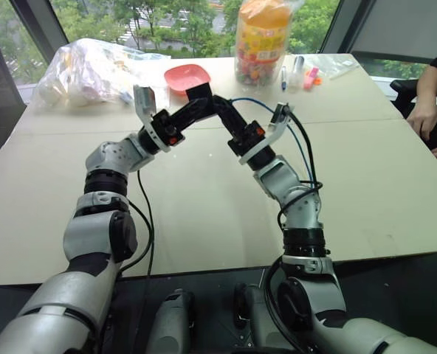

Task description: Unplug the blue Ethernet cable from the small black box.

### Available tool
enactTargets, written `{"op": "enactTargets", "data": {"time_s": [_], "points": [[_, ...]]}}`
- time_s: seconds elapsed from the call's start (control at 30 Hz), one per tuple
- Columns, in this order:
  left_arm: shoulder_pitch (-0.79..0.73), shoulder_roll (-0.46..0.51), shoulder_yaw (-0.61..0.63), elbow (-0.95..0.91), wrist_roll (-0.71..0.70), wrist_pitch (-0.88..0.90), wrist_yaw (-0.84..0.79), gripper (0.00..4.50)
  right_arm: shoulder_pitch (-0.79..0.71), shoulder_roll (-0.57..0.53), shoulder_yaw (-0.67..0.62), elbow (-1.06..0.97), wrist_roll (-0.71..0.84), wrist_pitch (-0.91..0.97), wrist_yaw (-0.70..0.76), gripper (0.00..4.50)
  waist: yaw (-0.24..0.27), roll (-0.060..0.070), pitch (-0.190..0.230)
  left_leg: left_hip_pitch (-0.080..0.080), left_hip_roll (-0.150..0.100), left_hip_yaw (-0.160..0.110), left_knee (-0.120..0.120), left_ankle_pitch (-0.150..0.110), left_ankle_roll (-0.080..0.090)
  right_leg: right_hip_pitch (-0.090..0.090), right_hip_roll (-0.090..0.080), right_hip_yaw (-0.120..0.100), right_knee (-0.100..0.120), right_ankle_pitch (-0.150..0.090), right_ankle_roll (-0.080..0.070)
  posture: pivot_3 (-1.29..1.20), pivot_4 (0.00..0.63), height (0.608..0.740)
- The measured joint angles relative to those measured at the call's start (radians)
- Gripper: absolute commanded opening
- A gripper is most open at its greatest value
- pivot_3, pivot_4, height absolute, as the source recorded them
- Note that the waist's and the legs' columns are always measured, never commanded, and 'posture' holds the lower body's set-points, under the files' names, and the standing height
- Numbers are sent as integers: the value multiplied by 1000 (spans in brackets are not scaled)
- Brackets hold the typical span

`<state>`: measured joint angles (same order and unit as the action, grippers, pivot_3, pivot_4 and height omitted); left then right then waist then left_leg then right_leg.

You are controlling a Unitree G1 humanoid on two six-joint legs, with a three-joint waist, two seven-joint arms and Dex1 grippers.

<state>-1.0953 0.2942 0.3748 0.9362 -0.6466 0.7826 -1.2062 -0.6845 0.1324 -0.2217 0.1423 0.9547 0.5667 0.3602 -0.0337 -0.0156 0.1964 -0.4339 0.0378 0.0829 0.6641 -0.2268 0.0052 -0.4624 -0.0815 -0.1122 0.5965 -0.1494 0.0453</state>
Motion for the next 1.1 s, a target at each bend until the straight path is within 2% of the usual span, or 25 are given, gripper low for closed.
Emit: {"op": "enactTargets", "data": {"time_s": [0.1,0.17,0.23,0.27,0.57,0.77,0.87,0.9,1.0,1.1], "points": [[0,-1,0,-9,-2,11,0,521,0,0,1,3,0,-5,0,2427,0,0,0,0,0,0,0,0,0,0,0,0,0,0,0,0,150,740],[0,-1,0,-11,-3,15,0,521,0,0,0,4,0,-7,0,1490,0,0,0,0,0,0,0,0,0,0,0,0,0,0,0,0,150,740],[2,0,1,-15,-4,16,1,521,0,0,-5,5,4,-13,0,299,0,0,0,0,0,0,0,0,0,0,0,0,0,0,0,0,150,740],[3,-1,1,-16,-7,18,-1,521,0,0,-8,9,9,-15,2,68,0,0,0,0,0,0,0,0,0,0,0,0,0,0,0,0,150,740],[8,-1,2,-16,-15,20,-1,521,1,1,-4,9,12,-15,4,68,0,0,0,0,0,0,0,0,0,0,0,0,0,0,0,0,150,740],[41,30,-7,-37,-17,41,-2,521,3,-18,26,32,-44,-37,11,68,-4,0,0,-1,0,0,0,0,0,-1,0,0,0,0,0,0,150,740],[43,67,-8,-41,-17,67,1,521,-59,-96,72,86,-86,-38,53,68,-5,0,0,-1,0,0,0,0,0,-2,0,0,0,0,0,0,150,740],[52,92,-7,-48,-16,75,-4,521,-85,-126,56,100,-107,-65,50,68,-5,0,0,-1,0,0,0,0,0,-2,0,0,0,0,0,0,150,740],[87,182,17,-58,-17,80,-11,521,-134,-313,-47,174,-172,-142,60,68,12,0,0,-2,-1,0,0,-1,1,-2,-1,0,-1,0,0,0,150,740],[89,185,39,-66,-19,59,-8,521,-200,-358,-55,261,-232,-169,100,68,15,1,1,-4,-2,1,0,-1,1,-4,-1,0,-1,0,0,0,150,740]]}}
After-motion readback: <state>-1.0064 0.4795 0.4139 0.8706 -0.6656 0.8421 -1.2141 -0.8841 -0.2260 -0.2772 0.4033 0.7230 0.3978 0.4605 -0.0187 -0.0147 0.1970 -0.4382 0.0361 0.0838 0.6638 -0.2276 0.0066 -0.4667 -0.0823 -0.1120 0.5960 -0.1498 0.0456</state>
